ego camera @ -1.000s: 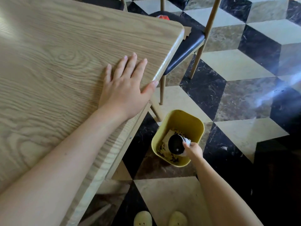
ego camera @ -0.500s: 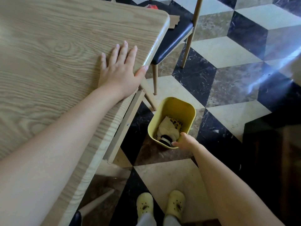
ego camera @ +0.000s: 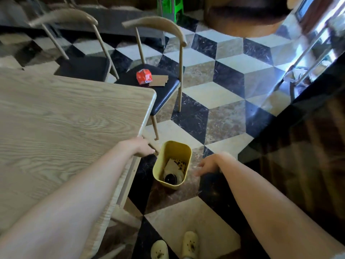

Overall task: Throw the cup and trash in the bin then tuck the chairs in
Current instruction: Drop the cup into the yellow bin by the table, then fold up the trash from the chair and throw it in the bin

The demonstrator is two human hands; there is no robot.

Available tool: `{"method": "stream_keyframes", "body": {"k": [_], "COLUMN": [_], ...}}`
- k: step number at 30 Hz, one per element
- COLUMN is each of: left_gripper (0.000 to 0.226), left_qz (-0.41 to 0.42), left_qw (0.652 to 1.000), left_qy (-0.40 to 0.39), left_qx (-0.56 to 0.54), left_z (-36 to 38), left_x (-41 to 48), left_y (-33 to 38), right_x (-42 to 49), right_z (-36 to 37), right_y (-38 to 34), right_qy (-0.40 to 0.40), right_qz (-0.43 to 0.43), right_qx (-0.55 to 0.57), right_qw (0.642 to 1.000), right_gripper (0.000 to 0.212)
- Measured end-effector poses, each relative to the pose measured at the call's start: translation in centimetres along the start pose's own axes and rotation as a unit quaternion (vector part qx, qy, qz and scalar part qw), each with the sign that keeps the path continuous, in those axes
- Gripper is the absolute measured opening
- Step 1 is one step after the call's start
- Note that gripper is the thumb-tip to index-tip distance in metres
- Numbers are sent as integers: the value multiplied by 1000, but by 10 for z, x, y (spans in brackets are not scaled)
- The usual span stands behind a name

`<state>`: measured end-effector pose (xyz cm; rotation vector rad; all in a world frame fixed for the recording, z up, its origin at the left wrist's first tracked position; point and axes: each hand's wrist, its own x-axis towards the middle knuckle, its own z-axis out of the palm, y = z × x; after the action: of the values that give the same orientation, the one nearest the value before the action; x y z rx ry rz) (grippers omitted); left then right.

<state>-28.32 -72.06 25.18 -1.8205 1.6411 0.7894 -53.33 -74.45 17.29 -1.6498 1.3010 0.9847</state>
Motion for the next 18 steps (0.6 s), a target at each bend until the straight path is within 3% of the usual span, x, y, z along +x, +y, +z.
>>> {"method": "stream_keyframes", "body": {"k": [2, 5, 9, 11, 13, 15, 18], "left_gripper": [60, 59, 60, 59, 58, 57, 57], "left_qz": [43, 78, 101, 106, 117, 136, 155], "left_qw": [998, 994, 991, 992, 992, 990, 970], "left_qy": [-48, -75, -70, -45, -17, 40, 186], "left_qx": [10, -18, -57, -47, -41, -13, 9], "left_z": [-24, -63, -120, -146, -168, -186, -204], "left_x": [-24, -51, -77, -88, -99, -103, -100], "left_y": [18, 42, 75, 90, 104, 115, 131], "right_x": [-28, -64, -142, -164, -198, -227, -246], "right_z": [-18, -55, -105, -129, -146, -161, -183], "right_y": [14, 44, 66, 79, 83, 85, 91], "right_qy": [0, -27, -5, 9, 49, 122, 268], "right_qz": [10, 34, 48, 49, 54, 35, 14], "right_qx": [42, 30, 79, 100, 126, 96, 4], "right_qw": [999, 999, 996, 994, 989, 987, 963], "right_gripper": [74, 103, 103, 112, 106, 86, 82]}}
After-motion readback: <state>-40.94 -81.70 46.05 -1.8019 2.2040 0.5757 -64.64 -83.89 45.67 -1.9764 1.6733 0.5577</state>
